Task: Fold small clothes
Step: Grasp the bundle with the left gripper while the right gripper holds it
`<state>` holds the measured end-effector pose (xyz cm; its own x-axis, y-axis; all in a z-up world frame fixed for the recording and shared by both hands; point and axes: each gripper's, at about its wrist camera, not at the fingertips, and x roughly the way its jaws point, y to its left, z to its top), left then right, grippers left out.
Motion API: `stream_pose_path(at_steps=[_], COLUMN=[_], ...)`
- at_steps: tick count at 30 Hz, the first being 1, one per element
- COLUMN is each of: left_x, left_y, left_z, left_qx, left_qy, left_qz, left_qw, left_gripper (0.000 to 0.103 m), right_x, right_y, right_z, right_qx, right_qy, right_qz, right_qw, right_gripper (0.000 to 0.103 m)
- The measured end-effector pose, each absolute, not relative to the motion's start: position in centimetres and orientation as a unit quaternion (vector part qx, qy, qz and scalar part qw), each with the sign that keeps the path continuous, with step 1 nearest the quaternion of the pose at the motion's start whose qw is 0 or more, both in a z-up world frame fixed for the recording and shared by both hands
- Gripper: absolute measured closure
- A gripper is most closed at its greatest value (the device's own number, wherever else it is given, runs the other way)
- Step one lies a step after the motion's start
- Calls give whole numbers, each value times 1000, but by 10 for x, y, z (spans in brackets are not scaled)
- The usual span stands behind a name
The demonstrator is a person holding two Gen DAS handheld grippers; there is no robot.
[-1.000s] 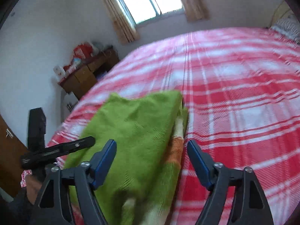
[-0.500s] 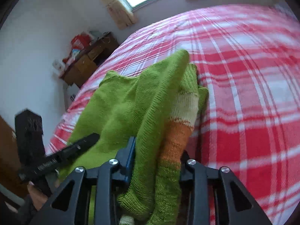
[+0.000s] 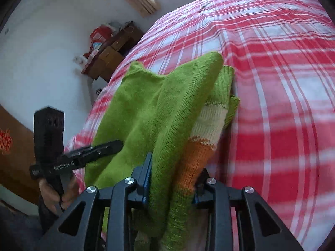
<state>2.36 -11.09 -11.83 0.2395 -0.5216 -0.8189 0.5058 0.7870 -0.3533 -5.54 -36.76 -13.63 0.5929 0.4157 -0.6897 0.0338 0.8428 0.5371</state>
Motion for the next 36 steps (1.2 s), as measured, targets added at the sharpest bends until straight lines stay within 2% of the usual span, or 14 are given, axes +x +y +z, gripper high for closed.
stream_pose_path(at_steps=[2,7,10,15,17,19,22,27,30,31,33,35,36], left_x=[25,31,33,34,33,33,36,43,42,41,39,35,35], left_y=[-116,-137,-143,-143,-141,-140,-137,-126,-125,-126,-126,-124,-123], left_z=[-117,-113,-116,-120,-121,-123,-127,-134,-136,-135,-134,-134,-134], left_qx=[10,70,91,98,97,94,73,29,26,27,29,24,23], left_qy=[513,476,461,454,451,449,457,472,464,463,463,457,455], left_qz=[-312,-273,-261,-260,-259,-256,-263,-289,-299,-300,-305,-328,-331], left_qw=[799,833,843,846,849,851,847,833,833,834,832,826,826], left_gripper=[40,32,29,27,21,19,18,16,16,16,20,28,28], right_x=[-60,-61,-57,-65,-72,-73,-67,-54,-51,-51,-54,-60,-61], right_y=[-365,-360,-361,-373,-379,-381,-377,-354,-351,-351,-350,-346,-346], right_z=[-136,-128,-131,-134,-135,-138,-150,-147,-148,-149,-151,-150,-149], right_qx=[238,222,216,231,245,250,258,195,195,198,225,216,209], right_qy=[423,380,377,376,367,363,361,358,354,353,354,350,349], right_qz=[91,22,2,-3,-1,-1,13,17,14,15,50,45,46], right_qw=[870,897,901,897,898,898,896,913,915,914,906,910,912], right_gripper=[68,57,47,45,44,36,31,31,31,35,62,63,63])
